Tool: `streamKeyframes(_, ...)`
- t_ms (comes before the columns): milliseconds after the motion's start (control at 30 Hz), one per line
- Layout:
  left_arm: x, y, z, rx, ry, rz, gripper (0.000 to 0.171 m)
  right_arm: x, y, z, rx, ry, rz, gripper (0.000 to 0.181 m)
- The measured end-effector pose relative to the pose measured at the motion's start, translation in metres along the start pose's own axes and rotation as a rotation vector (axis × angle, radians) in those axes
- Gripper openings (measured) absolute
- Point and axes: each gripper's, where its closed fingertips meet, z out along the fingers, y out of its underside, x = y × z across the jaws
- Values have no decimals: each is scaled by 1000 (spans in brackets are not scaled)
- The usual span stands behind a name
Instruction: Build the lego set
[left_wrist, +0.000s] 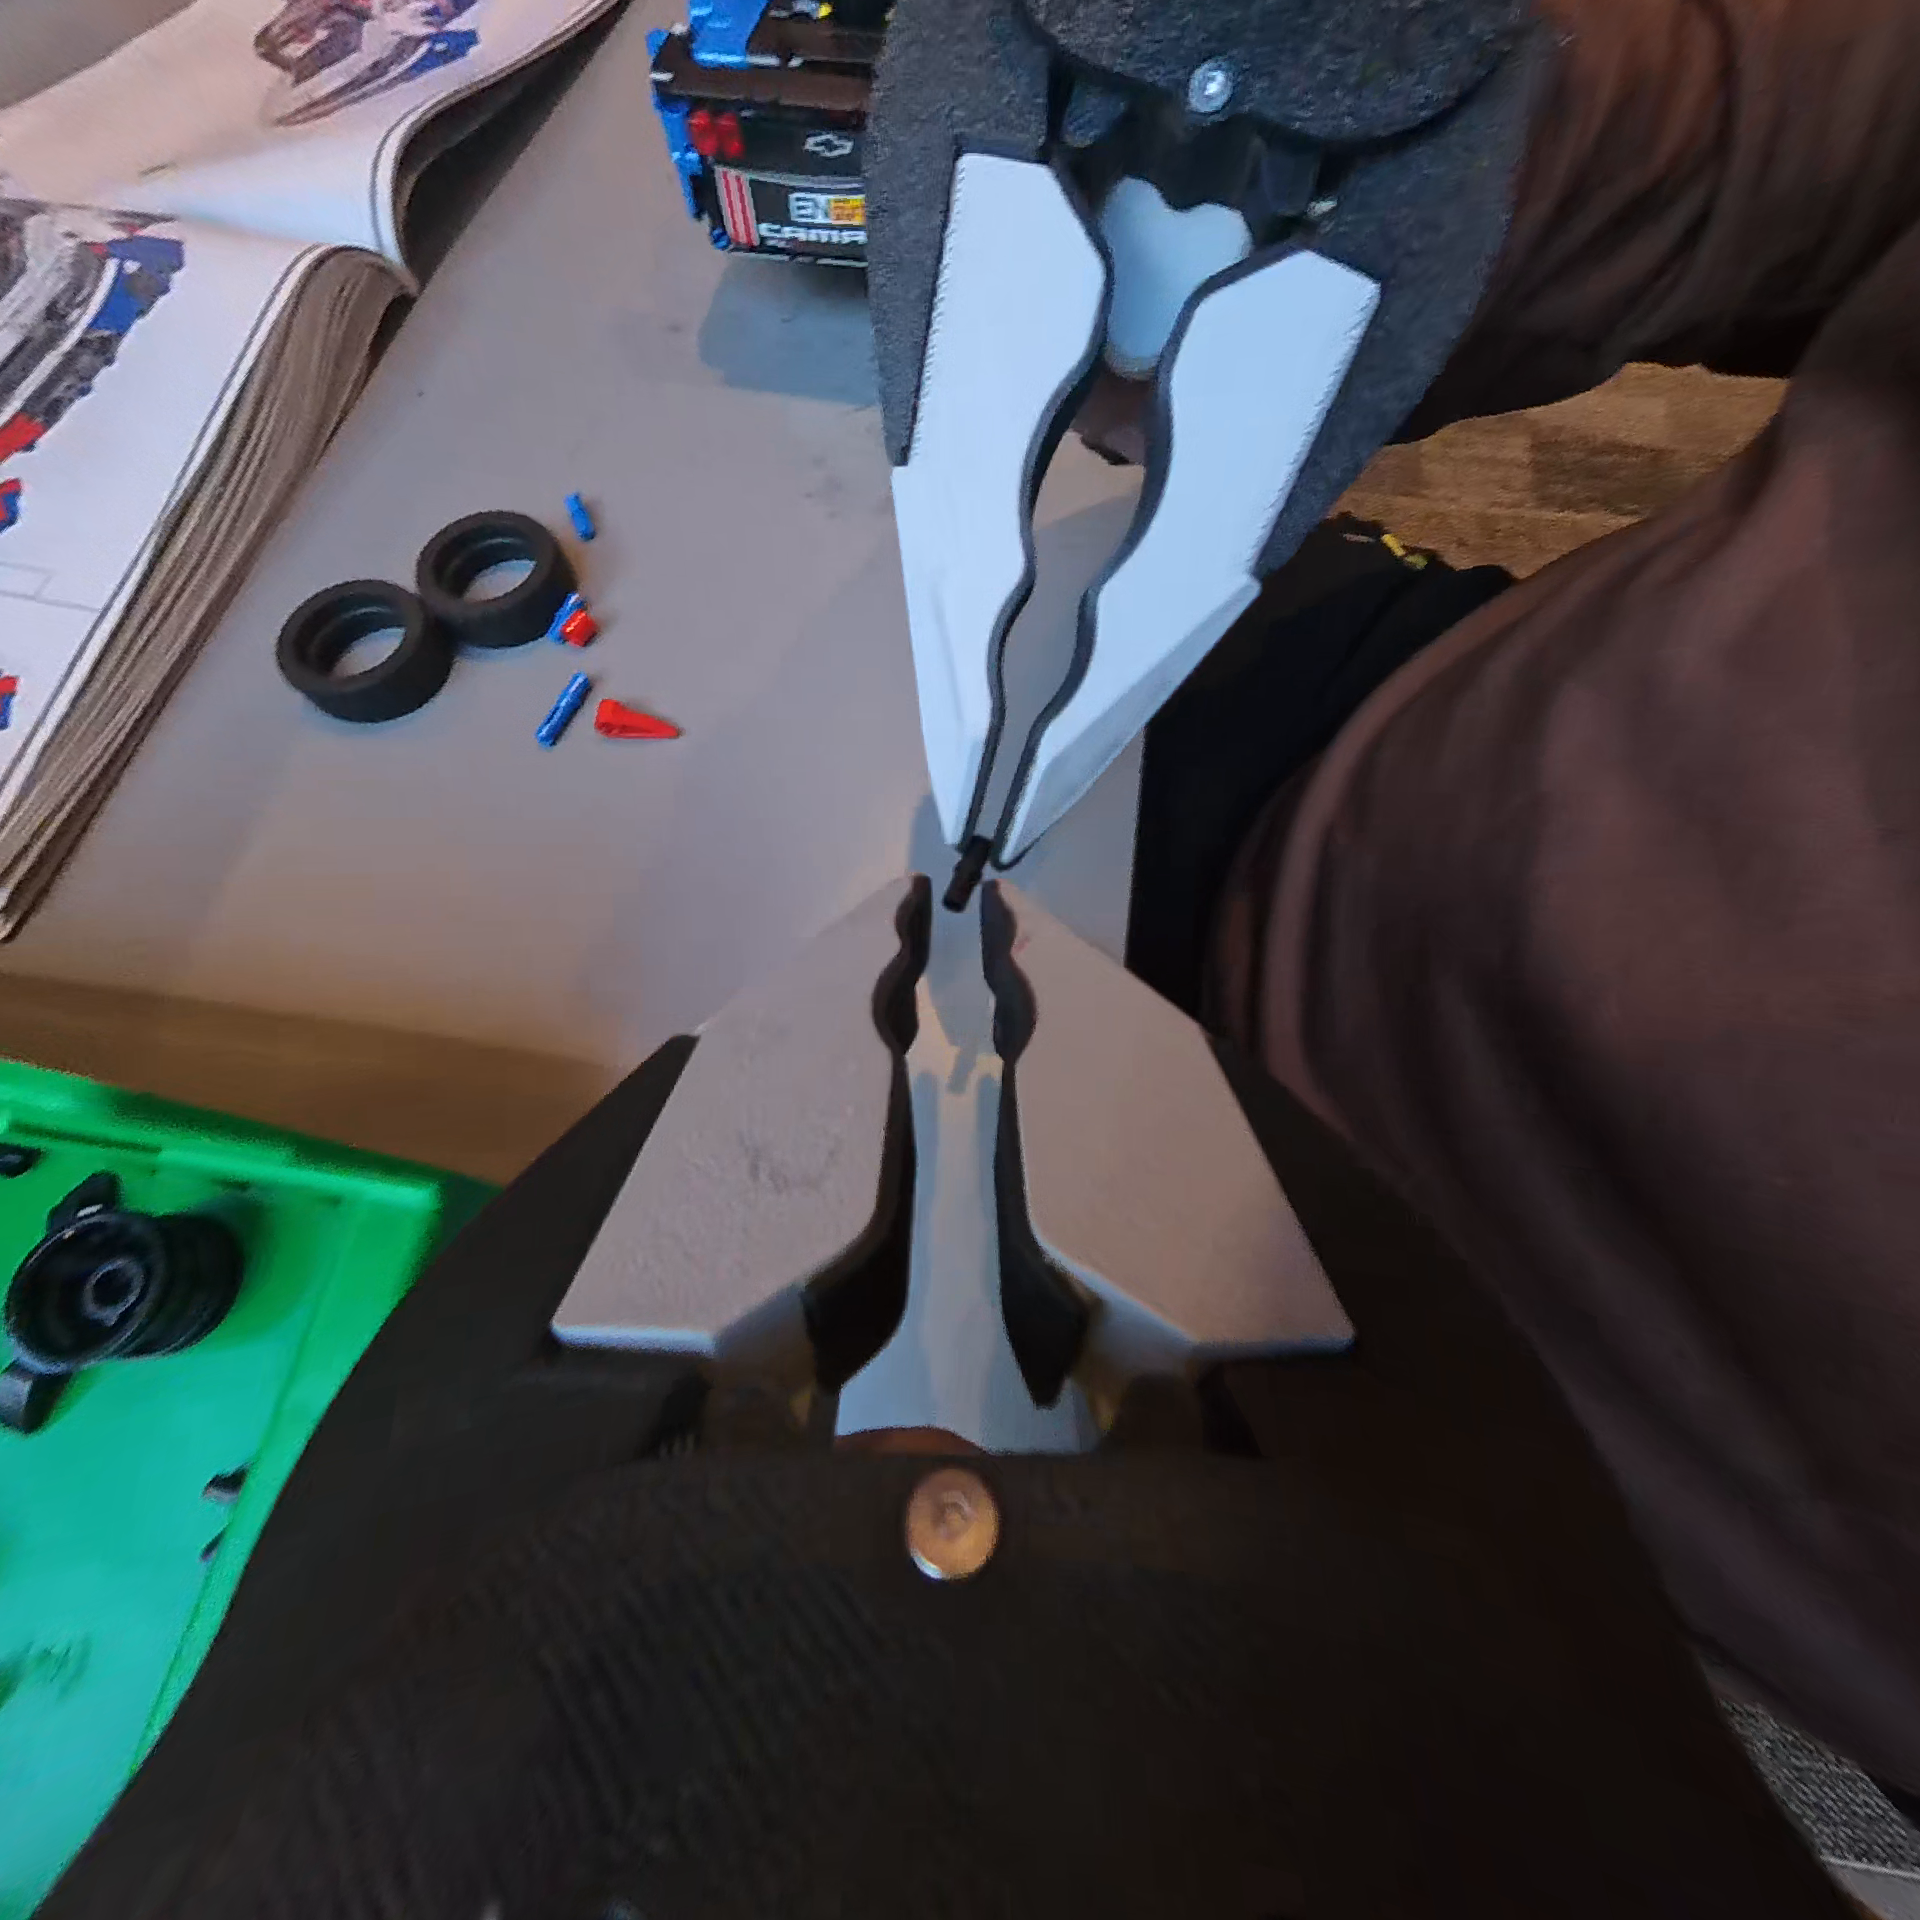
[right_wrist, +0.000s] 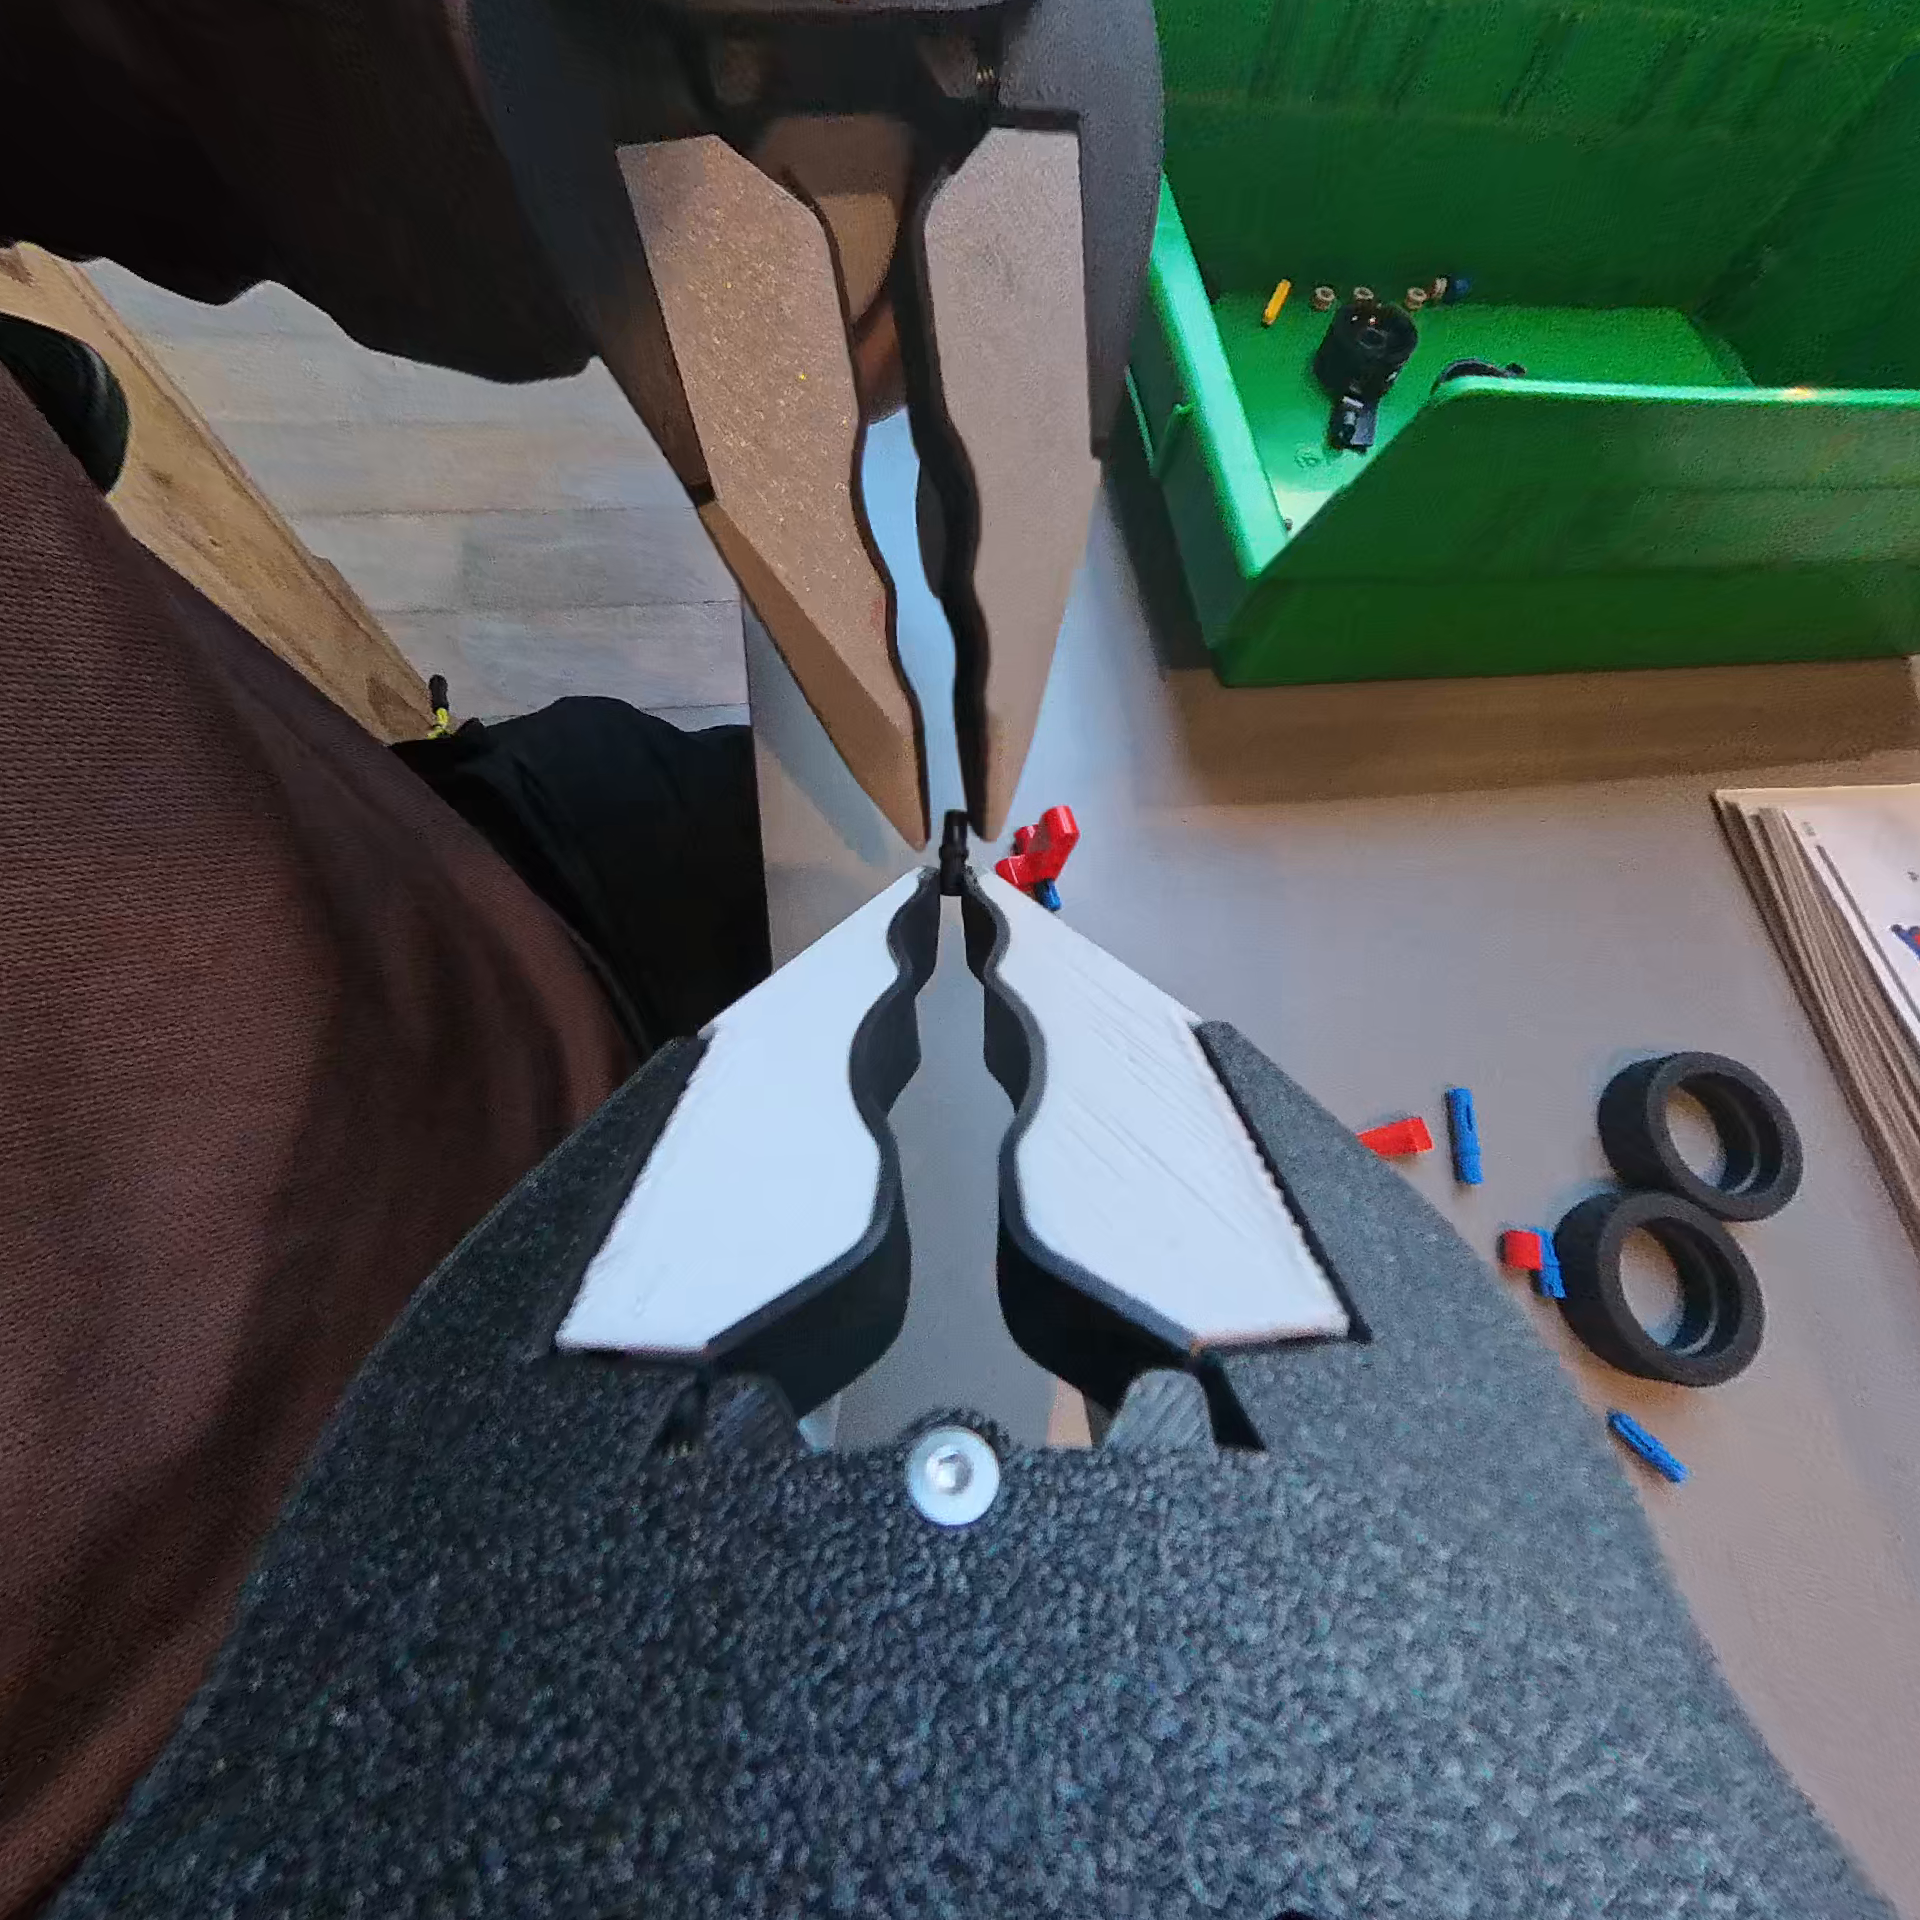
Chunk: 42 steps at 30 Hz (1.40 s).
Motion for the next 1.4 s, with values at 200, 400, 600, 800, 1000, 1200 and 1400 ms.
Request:
streamKeyframes(200, 3, 4, 6, -2, 32, -22, 2, -1, -2, -2, 20, -1, -1, 3)
streamKeyframes(400, 1, -7, 1, 98, -7, -9, 2, 3, -13, -12, 151, -75, 148, 3)
streamKeyframes(600, 2, -21, -6, 214, -56, 45, 2, 4, -24, -23, 247, -164, 239, 3)
streamKeyframes(800, 4, -26, -11, 274, -70, 110, 2, 2, -29, -25, 250, -170, 209, 3)
streamKeyframes(1000, 7, -30, -14, 309, -110, 205, 2, -2, -31, -25, 237, -175, 197, 3)
streamKeyframes(1200, 5, -25, -13, 294, -93, 131, 2, 1, -24, -18, 192, -130, 171, 3)
streamKeyframes(1400, -25, 11, -10, 147, -86, -113, 8, 15, 10, 3, 65, -42, 153, 3)
